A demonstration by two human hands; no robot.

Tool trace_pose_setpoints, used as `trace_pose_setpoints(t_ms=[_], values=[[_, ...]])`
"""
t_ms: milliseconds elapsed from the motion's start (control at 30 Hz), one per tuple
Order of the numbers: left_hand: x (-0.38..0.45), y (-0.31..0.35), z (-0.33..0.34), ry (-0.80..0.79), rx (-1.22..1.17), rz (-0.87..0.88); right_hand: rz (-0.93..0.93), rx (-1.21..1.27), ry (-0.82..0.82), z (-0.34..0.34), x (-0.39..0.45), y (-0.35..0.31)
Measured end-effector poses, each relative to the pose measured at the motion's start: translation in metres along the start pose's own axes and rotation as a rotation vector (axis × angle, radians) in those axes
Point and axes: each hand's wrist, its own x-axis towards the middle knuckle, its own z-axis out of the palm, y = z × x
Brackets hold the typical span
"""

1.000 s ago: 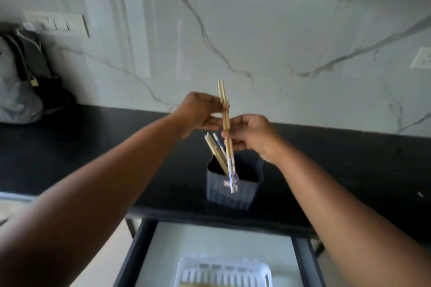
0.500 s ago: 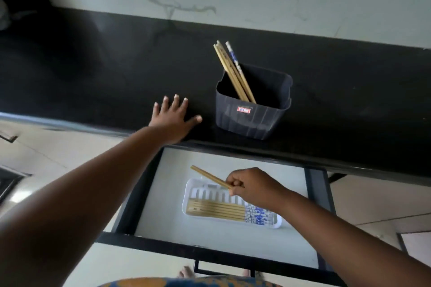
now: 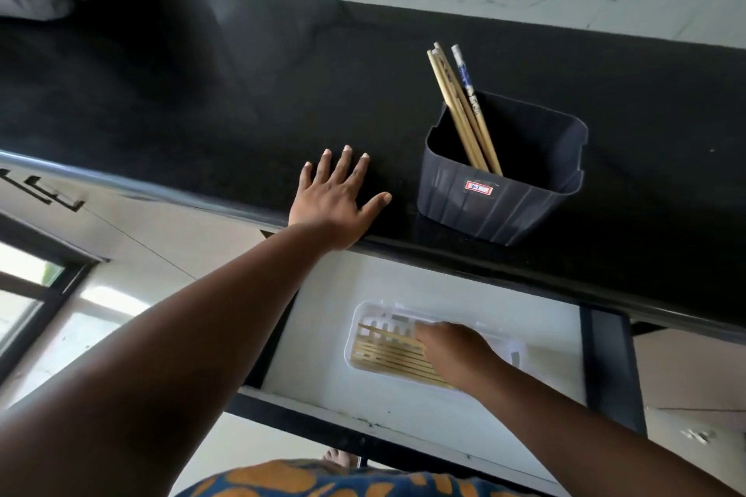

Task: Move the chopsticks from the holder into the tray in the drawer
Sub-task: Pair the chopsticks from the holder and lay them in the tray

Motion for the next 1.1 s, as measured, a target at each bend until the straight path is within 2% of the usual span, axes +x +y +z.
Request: trace_pose_setpoints(t_ms=[267, 400, 533, 667, 767, 867, 933, 1033, 1100], values=[[0.0, 0.0, 0.0, 0.003, 0.005, 0.001, -0.017, -0.071, -0.032, 0.008, 0.007, 0.003], [0.0, 0.0, 0.0, 0.007, 0.001, 0.006, -0.03, -0.088, 0.03, 0.008, 0.006, 0.004], [-0.001, 0.0, -0.001, 0.002, 0.003, 0.01, 0.008, -0.098, 0.096, 0.011, 0.002, 0.001], [0.0, 0.0, 0.001, 0.006, 0.006, 0.01, 0.057, -0.111, 0.051, 0.012, -0.004, 0.001], [0.0, -0.001, 0.001, 0.004, 0.003, 0.01, 0.076, -0.05, 0.025, 0.004, -0.008, 0.001], [0.001, 0.0, -0.001, -0.034, 0.011, 0.016, 0.055, 0.097, 0.03, -0.036, -0.017, -0.008], [0.002, 0.001, -0.003, -0.081, 0.012, 0.012, -0.006, 0.264, 0.126, -0.079, -0.027, -0.019], [0.006, 0.0, -0.007, -0.158, 0.003, -0.003, -0.135, 0.514, 0.459, -0.163, -0.048, -0.041], [0.009, 0.0, -0.01, -0.202, 0.002, -0.005, -0.184, 0.553, 0.659, -0.216, -0.057, -0.049]])
